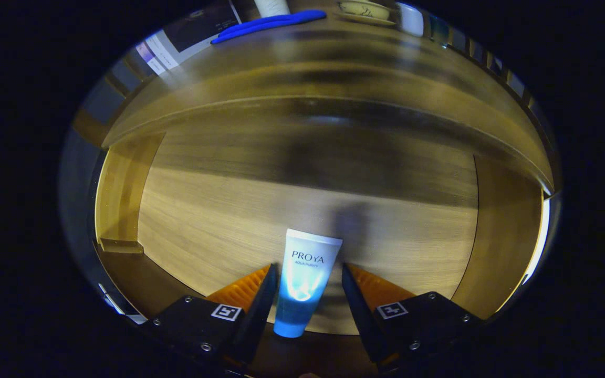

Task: Pull open the drawer, take out the items inside it, and place them on the countertop above the cabinet.

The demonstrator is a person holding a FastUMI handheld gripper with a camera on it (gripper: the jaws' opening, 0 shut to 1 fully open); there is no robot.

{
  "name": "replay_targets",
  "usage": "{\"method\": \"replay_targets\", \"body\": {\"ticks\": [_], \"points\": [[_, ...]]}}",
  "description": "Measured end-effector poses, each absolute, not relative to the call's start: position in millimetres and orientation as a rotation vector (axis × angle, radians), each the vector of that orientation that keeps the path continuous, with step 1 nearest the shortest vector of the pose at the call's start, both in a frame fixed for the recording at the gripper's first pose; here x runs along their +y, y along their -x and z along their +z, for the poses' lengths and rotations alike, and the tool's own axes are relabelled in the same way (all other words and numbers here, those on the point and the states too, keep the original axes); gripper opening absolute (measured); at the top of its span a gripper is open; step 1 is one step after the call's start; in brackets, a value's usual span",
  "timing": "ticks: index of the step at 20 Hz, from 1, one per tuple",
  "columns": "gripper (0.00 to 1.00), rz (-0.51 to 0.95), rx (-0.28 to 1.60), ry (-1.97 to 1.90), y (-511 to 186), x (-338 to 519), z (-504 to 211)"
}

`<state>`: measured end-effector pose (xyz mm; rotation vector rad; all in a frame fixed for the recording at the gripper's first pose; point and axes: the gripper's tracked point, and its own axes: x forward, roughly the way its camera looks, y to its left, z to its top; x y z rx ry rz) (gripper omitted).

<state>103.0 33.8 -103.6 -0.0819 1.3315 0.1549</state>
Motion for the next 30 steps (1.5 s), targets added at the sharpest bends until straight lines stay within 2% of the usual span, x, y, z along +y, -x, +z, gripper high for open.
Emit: {"method": "replay_targets", "body": {"ticks": [4,6,7,11,21,30], "points": [[0.77,0.168,1.313,0.200,-102.8,31.9,-105.8],[0.67,0.187,1.299,0.215,-105.1,26.3,-105.3],[0.57,0.208,1.292,0.209,-102.8,25.4,-105.8],[0.45,0.240,1.220,0.134,-106.5,24.9,-100.4],[0.46,0.320,1.019,0.130,-113.4,36.4,-67.7],[0.45,0.378,0.813,0.107,-120.8,50.9,-4.6]]}}
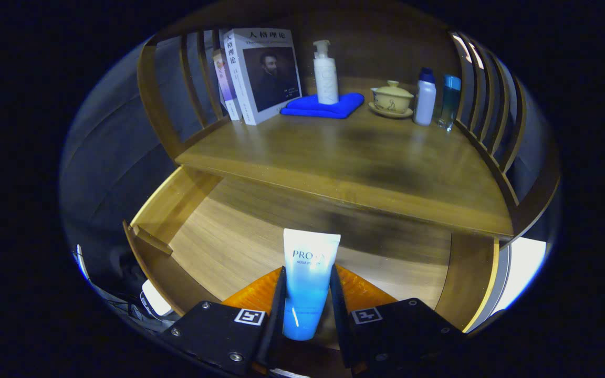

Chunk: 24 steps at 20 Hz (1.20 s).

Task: Pull open the drawer, take out the items inside it, and place them on the countertop above the cabinet.

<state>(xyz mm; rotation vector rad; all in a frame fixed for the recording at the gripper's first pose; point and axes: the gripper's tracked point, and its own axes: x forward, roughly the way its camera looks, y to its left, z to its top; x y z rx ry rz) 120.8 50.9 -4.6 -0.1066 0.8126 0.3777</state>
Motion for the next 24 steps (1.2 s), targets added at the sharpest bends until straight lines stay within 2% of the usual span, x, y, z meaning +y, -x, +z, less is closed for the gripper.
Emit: {"method": "replay_targets", "body": {"ticks": [8,15,24], "points": [[0.46,0.377,0.677,0.079,-148.2,71.9,45.5],[0.45,0.297,0.592,0.006,-200.7,73.5,83.2],[0.49,0.198,0.586,-0.060,-255.4,64.1,83.3]]}}
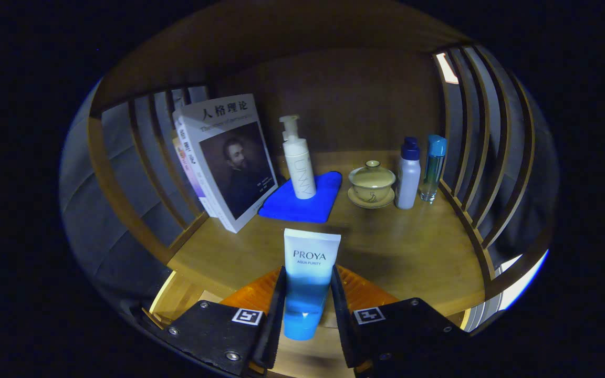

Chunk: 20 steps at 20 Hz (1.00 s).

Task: Pull open the drawer, take out the items inside it, and place them on the countertop above the cabinet.

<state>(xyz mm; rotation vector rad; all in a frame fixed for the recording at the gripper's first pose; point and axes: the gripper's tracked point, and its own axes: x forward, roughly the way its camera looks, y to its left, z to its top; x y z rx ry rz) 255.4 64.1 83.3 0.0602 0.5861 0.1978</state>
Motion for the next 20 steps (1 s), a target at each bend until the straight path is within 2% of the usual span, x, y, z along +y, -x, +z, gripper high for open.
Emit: {"method": "replay_targets", "body": {"ticks": [8,10,11,13,20], "points": [[0.58,0.123,0.567,-0.078,-278.8,51.7,70.4],[0.67,0.100,0.535,-0.041,-276.5,47.3,75.4],[0.78,0.094,0.505,-0.023,-275.6,46.0,79.3],[0.92,0.072,0.443,0.012,-268.1,42.8,89.8],[0.94,0.051,0.330,0.009,-215.1,40.3,99.2]]}}
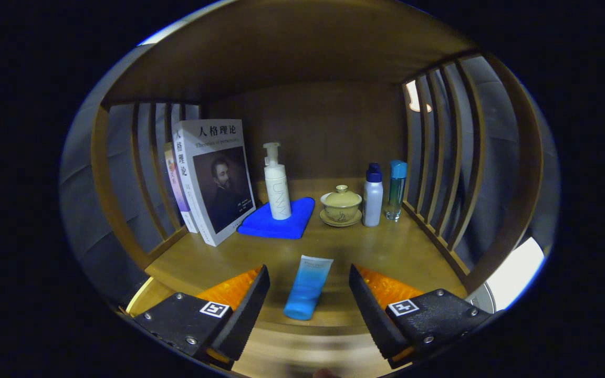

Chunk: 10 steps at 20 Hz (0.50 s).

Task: Pull open the drawer, take out the items inside it, and place them on the countertop above the cabinet.

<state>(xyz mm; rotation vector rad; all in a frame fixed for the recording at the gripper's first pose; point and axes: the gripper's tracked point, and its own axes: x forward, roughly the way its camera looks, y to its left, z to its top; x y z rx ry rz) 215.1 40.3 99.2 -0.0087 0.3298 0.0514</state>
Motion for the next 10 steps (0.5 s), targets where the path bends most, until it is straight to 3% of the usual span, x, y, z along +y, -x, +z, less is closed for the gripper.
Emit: {"method": "replay_targets", "body": {"ticks": [10], "points": [[0.94,0.038,0.159,0.051,-133.7,45.9,98.0]]}}
